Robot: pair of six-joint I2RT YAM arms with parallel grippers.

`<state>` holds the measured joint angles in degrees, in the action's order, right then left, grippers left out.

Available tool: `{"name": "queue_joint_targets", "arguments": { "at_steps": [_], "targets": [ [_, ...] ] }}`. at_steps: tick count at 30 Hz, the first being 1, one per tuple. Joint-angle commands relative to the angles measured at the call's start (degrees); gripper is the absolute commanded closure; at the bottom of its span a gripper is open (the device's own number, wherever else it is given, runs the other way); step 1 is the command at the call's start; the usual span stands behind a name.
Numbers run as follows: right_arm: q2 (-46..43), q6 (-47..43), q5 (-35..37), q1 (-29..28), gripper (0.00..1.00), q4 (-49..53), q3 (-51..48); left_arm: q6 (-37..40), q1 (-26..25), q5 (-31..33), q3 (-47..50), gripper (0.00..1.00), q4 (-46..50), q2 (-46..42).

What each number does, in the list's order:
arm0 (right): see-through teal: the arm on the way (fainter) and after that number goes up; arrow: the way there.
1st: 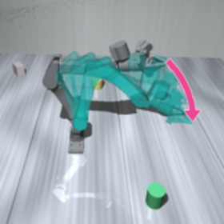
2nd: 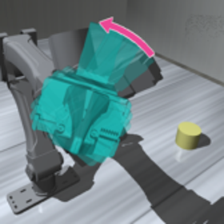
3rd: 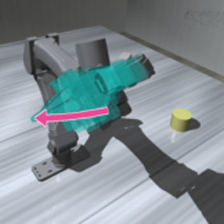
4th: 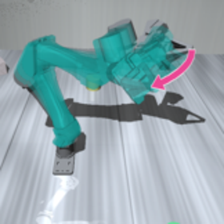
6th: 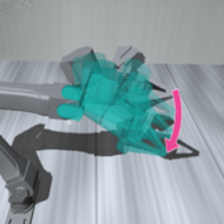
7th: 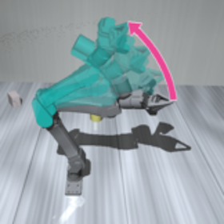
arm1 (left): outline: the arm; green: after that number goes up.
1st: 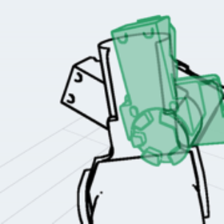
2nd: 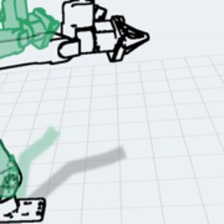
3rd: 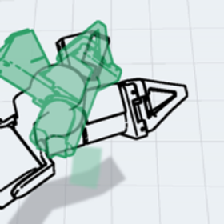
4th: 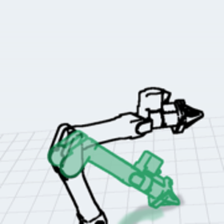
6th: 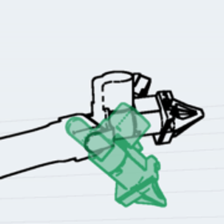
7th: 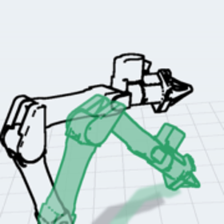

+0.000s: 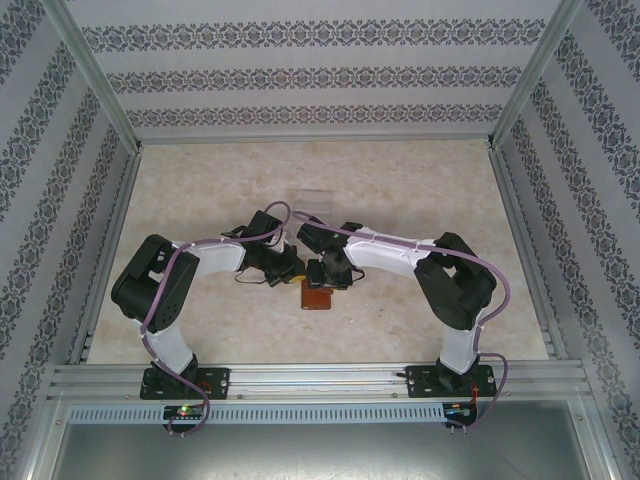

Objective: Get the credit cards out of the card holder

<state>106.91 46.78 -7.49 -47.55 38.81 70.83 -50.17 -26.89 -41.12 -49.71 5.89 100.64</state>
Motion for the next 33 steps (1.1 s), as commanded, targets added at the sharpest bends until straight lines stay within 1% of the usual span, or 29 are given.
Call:
{"name": "queue_joint_targets", "arguments": {
  "at_steps": [1,15,26,33],
  "targets": [
    [2.56,1.2,1.57,-1.05,0.53,0.9,1.06,0.94,-0.46,-0.43,1.32,1.0,0.18,1.27],
    [0.94,0.59,3.61,-1.23,0.67,2.42,1.33,2.26,-0.45,0.95,1.12,1.0,1.93,1.84],
    [-1.23,0.28,4.81,-0.8,0.75,2.88,0.65,3.41,-0.46,2.23,0.41,1.0,4.39,2.04],
    [-3.4,-0.15,5.44,0.32,0.79,3.2,-0.67,4.79,-0.43,3.63,-0.42,1.0,6.65,2.45]
  ]
}}
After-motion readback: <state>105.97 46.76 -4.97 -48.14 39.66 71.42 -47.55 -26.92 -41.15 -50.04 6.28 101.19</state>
